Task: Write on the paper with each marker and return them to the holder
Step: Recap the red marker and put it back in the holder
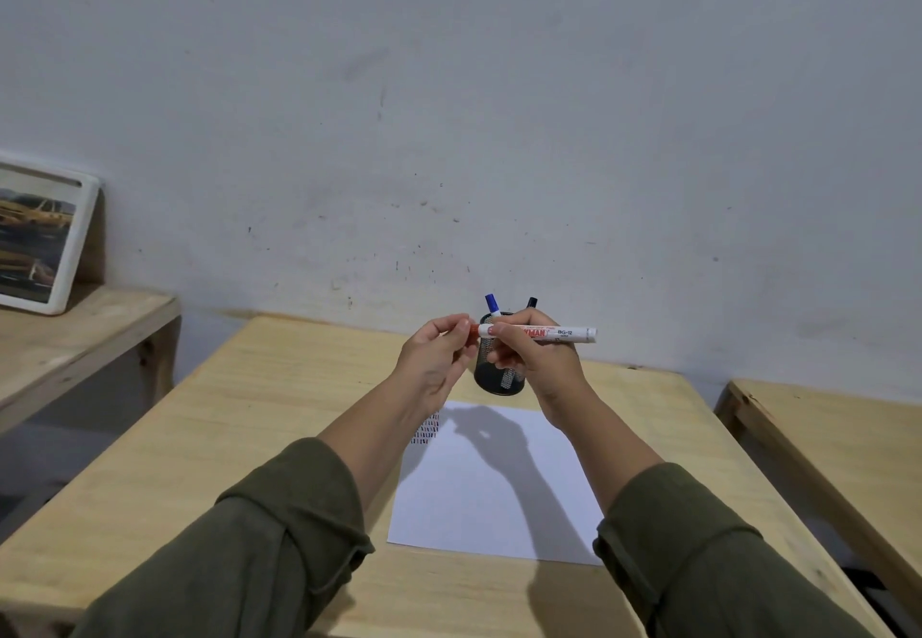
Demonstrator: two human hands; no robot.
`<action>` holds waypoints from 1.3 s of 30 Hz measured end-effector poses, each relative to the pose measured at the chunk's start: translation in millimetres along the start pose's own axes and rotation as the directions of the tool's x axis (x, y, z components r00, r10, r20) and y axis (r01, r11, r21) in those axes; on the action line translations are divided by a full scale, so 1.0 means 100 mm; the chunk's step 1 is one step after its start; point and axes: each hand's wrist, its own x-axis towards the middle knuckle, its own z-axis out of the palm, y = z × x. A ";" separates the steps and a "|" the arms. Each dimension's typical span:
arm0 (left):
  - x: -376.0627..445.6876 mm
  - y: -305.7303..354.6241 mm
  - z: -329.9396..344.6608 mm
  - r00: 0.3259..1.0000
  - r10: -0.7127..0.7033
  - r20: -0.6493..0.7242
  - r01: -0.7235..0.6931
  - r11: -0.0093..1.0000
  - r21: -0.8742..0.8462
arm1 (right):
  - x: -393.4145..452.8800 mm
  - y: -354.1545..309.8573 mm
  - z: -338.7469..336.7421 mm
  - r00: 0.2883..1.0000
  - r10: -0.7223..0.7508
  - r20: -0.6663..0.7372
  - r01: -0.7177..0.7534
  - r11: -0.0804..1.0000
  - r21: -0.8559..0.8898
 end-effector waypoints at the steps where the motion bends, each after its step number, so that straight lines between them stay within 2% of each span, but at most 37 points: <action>1: -0.01 -0.01 0.00 1.000 0.016 0.002 -0.016 1.000 -0.004 | -0.01 0.00 0.00 1.000 0.008 -0.001 -0.008 0.999 0.031; 5: -0.02 -0.08 -0.01 0.998 0.062 -0.007 -0.062 0.998 -0.005 | -0.04 0.01 0.03 1.000 0.027 -0.011 -0.026 0.996 0.087; 8: -0.03 -0.09 -0.05 0.996 0.090 -0.019 -0.090 0.996 0.025 | -0.07 0.03 0.06 1.000 0.009 -0.003 -0.009 1.000 0.005; 13: 0.06 0.03 -0.09 0.993 0.093 -0.067 -0.095 0.995 -0.024 | -0.09 -0.01 0.08 0.992 0.011 0.128 -0.004 0.998 -0.060; 19: 0.20 0.23 -0.16 0.982 0.112 -0.152 -0.119 0.992 -0.040 | -0.12 -0.14 0.01 0.952 0.145 0.271 -0.151 0.989 0.002; 22: 0.23 0.27 -0.13 0.985 0.136 -0.110 -0.137 0.991 -0.002 | -0.11 -0.10 0.01 0.962 0.132 0.241 -0.113 0.989 -0.092; 28: 0.22 0.20 0.08 0.980 0.162 0.119 -0.178 0.974 0.143 | 0.00 0.00 0.01 0.986 0.102 0.131 -0.076 0.979 -0.190; 30: 0.29 0.17 0.12 0.975 0.176 0.137 -0.199 0.963 0.181 | 0.06 0.02 -0.01 0.995 0.073 0.072 -0.055 0.972 -0.231; 33: 0.46 0.12 0.08 0.975 0.212 0.074 -0.223 0.891 0.395 | 0.19 0.05 -0.10 1.000 -0.008 -0.001 0.007 0.953 -0.302; 36: 0.61 0.03 -0.03 0.966 0.257 0.019 -0.204 0.716 0.668 | 0.39 0.05 -0.24 0.990 -0.096 -0.099 0.046 0.908 -0.417; 39: 0.74 -0.07 -0.07 0.963 0.259 0.069 -0.207 0.552 0.808 | 0.62 0.04 -0.37 0.969 -0.162 -0.188 0.050 0.871 -0.489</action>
